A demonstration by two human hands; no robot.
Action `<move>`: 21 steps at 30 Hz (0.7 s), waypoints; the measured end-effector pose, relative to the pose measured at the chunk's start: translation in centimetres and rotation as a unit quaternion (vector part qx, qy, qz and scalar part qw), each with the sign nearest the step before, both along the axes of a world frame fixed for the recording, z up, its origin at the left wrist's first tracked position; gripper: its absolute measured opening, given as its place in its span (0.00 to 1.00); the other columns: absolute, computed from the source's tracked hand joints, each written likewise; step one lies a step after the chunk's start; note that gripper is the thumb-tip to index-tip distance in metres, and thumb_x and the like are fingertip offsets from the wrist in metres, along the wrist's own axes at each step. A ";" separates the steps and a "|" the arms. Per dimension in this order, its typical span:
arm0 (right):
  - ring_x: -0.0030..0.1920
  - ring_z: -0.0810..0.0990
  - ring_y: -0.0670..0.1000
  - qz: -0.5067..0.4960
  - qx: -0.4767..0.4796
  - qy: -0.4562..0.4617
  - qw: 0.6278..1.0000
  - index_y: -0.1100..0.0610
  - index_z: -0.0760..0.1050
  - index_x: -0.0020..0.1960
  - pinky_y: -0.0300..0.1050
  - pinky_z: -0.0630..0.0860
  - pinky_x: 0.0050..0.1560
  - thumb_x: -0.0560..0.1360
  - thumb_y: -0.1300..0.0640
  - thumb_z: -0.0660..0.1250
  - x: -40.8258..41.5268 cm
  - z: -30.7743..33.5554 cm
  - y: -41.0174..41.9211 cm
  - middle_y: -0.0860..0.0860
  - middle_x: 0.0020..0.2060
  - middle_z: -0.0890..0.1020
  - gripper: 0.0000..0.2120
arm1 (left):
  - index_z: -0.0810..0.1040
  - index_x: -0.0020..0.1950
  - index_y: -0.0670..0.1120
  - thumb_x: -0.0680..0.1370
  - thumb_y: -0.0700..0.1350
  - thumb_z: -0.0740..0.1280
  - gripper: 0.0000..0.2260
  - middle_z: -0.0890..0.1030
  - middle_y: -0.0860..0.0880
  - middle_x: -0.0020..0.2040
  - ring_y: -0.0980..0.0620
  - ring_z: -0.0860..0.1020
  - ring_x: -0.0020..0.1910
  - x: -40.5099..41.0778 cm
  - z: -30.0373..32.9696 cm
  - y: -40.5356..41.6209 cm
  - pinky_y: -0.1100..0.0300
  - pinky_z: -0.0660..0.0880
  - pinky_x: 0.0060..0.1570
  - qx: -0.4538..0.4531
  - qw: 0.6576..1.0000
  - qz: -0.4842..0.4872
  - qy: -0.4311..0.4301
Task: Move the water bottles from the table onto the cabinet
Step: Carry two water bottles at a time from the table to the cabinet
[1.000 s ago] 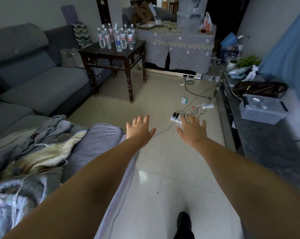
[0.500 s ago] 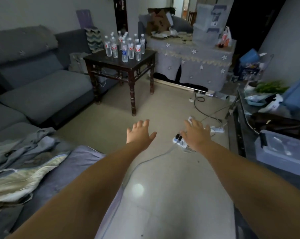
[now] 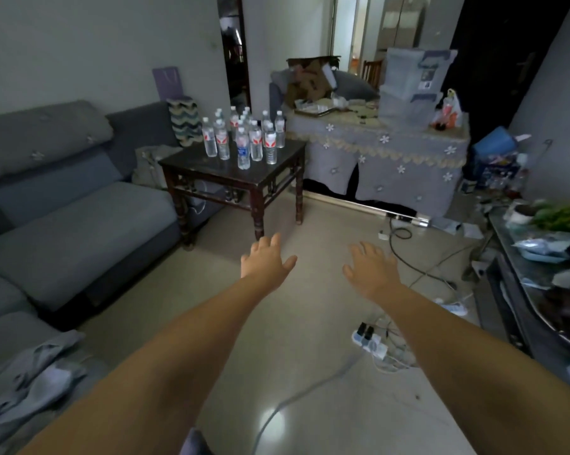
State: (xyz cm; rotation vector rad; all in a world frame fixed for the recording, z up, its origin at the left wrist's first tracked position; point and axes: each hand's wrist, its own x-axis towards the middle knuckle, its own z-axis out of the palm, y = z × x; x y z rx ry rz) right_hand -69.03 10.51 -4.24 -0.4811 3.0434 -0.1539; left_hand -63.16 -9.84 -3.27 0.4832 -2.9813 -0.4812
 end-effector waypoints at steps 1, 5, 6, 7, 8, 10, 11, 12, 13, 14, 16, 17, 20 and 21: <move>0.75 0.59 0.55 0.000 -0.004 0.002 1.000 0.50 0.54 0.77 0.60 0.55 0.73 0.81 0.47 0.53 -1.5 0.3 -0.5 0.53 0.76 0.58 0.25 | 0.59 0.75 0.49 0.78 0.59 0.60 0.29 0.67 0.44 0.72 0.42 0.66 0.71 -1.8 0.4 -0.7 0.43 0.67 0.66 0.011 1.000 0.006 0.004; 0.76 0.58 0.55 0.005 -0.006 -0.010 1.000 0.50 0.54 0.77 0.61 0.53 0.74 0.81 0.46 0.52 -8.1 -0.3 -2.2 0.53 0.77 0.57 0.26 | 0.58 0.75 0.49 0.78 0.60 0.59 0.29 0.67 0.44 0.72 0.42 0.65 0.71 -9.0 -0.1 -2.8 0.42 0.68 0.66 0.030 0.999 0.021 -0.013; 0.76 0.58 0.55 0.005 -0.004 -0.013 1.000 0.50 0.54 0.77 0.61 0.53 0.74 0.81 0.46 0.52 -9.7 -0.6 -2.4 0.53 0.77 0.57 0.26 | 0.58 0.75 0.49 0.78 0.60 0.59 0.29 0.66 0.44 0.72 0.42 0.65 0.71 -10.6 -0.4 -3.1 0.42 0.68 0.66 0.035 0.999 0.024 -0.020; 0.76 0.58 0.55 0.005 -0.001 -0.020 1.000 0.50 0.54 0.77 0.61 0.53 0.74 0.81 0.46 0.52 -11.8 -1.0 -2.7 0.54 0.77 0.57 0.26 | 0.58 0.75 0.49 0.78 0.60 0.59 0.29 0.66 0.44 0.72 0.42 0.65 0.71 -12.6 -0.7 -3.3 0.42 0.69 0.66 0.037 0.999 0.026 -0.026; 0.75 0.58 0.55 0.005 0.001 -0.025 1.000 0.50 0.54 0.77 0.61 0.53 0.74 0.81 0.46 0.52 -13.5 -1.4 -2.7 0.54 0.77 0.57 0.26 | 0.58 0.75 0.48 0.78 0.60 0.59 0.29 0.66 0.44 0.72 0.42 0.65 0.71 -14.2 -1.2 -3.5 0.42 0.69 0.65 0.037 0.999 0.027 -0.029; 0.75 0.58 0.55 0.007 0.011 -0.033 0.999 0.50 0.54 0.77 0.61 0.54 0.74 0.81 0.46 0.52 -18.4 -2.2 -3.1 0.54 0.77 0.57 0.26 | 0.58 0.75 0.48 0.78 0.60 0.59 0.29 0.67 0.43 0.71 0.41 0.66 0.70 -18.7 -1.8 -4.1 0.42 0.70 0.65 0.033 0.998 0.032 -0.032; 0.75 0.58 0.55 0.007 0.017 -0.033 0.999 0.51 0.55 0.77 0.61 0.54 0.74 0.81 0.46 0.52 -20.6 -2.4 -3.3 0.54 0.77 0.57 0.25 | 0.58 0.75 0.49 0.78 0.60 0.59 0.29 0.67 0.43 0.71 0.41 0.66 0.70 -20.7 -1.9 -4.4 0.42 0.70 0.64 0.036 0.998 0.037 -0.029; 0.75 0.59 0.56 0.011 0.022 -0.031 0.999 0.51 0.56 0.76 0.61 0.55 0.74 0.81 0.46 0.52 -23.8 -2.5 -3.7 0.54 0.76 0.59 0.25 | 0.57 0.75 0.49 0.78 0.60 0.60 0.29 0.67 0.44 0.71 0.42 0.66 0.70 -23.4 -2.1 -4.8 0.42 0.70 0.64 0.046 0.998 0.045 -0.024; 0.74 0.61 0.56 0.013 0.025 -0.025 0.999 0.52 0.57 0.76 0.61 0.57 0.73 0.81 0.46 0.52 -26.4 -2.5 -4.0 0.55 0.75 0.60 0.25 | 0.57 0.75 0.49 0.78 0.60 0.60 0.30 0.67 0.44 0.71 0.42 0.67 0.70 -25.7 -2.2 -5.2 0.42 0.70 0.64 0.051 0.997 0.053 -0.017; 0.73 0.62 0.57 0.021 0.023 -0.021 0.999 0.53 0.57 0.75 0.61 0.58 0.72 0.81 0.46 0.53 -29.8 -2.4 -4.5 0.55 0.74 0.62 0.25 | 0.57 0.75 0.49 0.78 0.60 0.60 0.30 0.67 0.44 0.71 0.42 0.67 0.69 -28.6 -2.3 -5.7 0.41 0.70 0.64 0.055 0.996 0.063 -0.010; 0.73 0.63 0.58 0.041 0.020 -0.025 0.999 0.53 0.58 0.75 0.60 0.59 0.72 0.81 0.46 0.53 -34.8 -1.9 -5.3 0.56 0.74 0.62 0.25 | 0.58 0.75 0.49 0.77 0.60 0.61 0.30 0.67 0.43 0.71 0.41 0.67 0.69 -32.9 -2.1 -6.7 0.41 0.70 0.64 0.067 0.994 0.085 -0.006; 0.73 0.62 0.58 0.057 0.020 -0.027 0.998 0.53 0.57 0.76 0.60 0.58 0.72 0.81 0.46 0.54 -37.3 -1.6 -5.8 0.56 0.75 0.60 0.25 | 0.58 0.75 0.49 0.77 0.60 0.61 0.30 0.67 0.43 0.71 0.41 0.67 0.69 -35.2 -1.9 -7.1 0.41 0.70 0.64 0.073 0.993 0.098 -0.006; 0.74 0.62 0.58 0.078 0.022 -0.012 0.997 0.54 0.60 0.74 0.61 0.58 0.72 0.81 0.46 0.55 -44.5 -0.9 -7.0 0.56 0.75 0.61 0.24 | 0.57 0.76 0.48 0.78 0.59 0.61 0.31 0.66 0.43 0.71 0.41 0.67 0.69 -41.1 -1.4 -7.9 0.41 0.70 0.64 0.077 0.989 0.127 -0.008; 0.73 0.62 0.58 0.077 0.021 -0.012 0.997 0.55 0.62 0.72 0.61 0.58 0.72 0.80 0.46 0.55 -46.4 -0.6 -7.5 0.56 0.74 0.62 0.23 | 0.57 0.76 0.48 0.78 0.59 0.61 0.31 0.66 0.43 0.71 0.41 0.67 0.70 -42.6 -1.2 -8.2 0.41 0.71 0.64 0.074 0.989 0.127 -0.008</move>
